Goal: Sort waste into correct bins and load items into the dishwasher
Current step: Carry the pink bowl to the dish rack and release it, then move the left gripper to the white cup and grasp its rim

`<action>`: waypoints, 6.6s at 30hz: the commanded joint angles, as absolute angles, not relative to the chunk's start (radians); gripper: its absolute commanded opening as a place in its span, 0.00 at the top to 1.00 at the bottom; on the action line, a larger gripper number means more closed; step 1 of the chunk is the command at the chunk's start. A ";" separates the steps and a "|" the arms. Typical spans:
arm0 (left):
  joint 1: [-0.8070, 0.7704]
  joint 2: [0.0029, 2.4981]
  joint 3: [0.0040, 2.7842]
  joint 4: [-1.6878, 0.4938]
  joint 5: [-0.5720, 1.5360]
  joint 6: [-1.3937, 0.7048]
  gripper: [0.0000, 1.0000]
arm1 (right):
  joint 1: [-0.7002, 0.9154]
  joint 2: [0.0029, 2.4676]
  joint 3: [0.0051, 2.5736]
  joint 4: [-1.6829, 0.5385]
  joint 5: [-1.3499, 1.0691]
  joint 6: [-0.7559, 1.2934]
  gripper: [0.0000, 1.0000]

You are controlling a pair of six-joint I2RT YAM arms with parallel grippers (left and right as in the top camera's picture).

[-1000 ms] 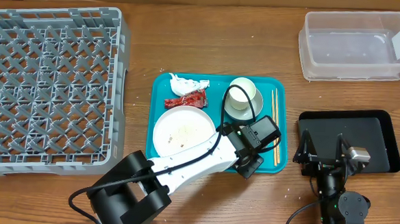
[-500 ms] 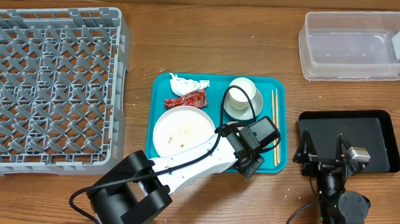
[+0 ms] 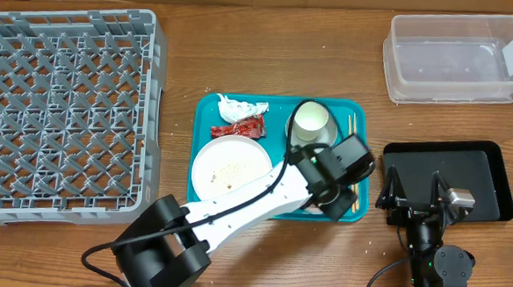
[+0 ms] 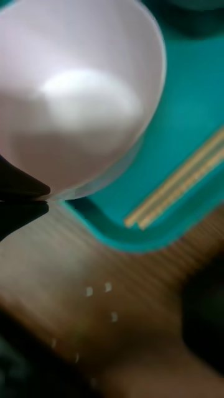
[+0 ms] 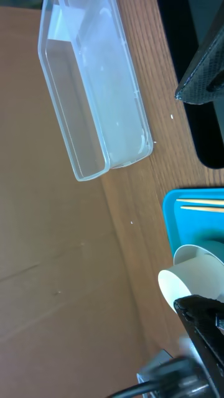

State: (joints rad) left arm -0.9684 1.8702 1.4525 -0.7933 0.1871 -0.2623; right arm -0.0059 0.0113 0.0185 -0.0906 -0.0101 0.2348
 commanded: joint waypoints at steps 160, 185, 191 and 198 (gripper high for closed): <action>-0.786 2.143 1.850 -0.857 -0.107 0.158 0.36 | -0.009 0.003 0.008 -0.085 -0.001 0.231 0.00; -0.765 2.185 1.847 -0.856 -0.087 0.130 0.62 | -0.009 0.003 0.008 -0.085 -0.001 0.231 0.00; -0.745 2.185 1.847 -0.852 -0.084 0.107 0.69 | -0.009 0.003 0.008 -0.085 -0.001 0.231 0.00; -0.746 2.185 1.847 -0.849 -0.016 0.104 0.91 | -0.009 0.003 0.008 -0.085 -0.001 0.231 0.00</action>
State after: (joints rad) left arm -0.7452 2.1674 1.8442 -0.8558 -0.0738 0.1139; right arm -0.0059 0.0109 0.0185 -0.0902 -0.0109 0.2348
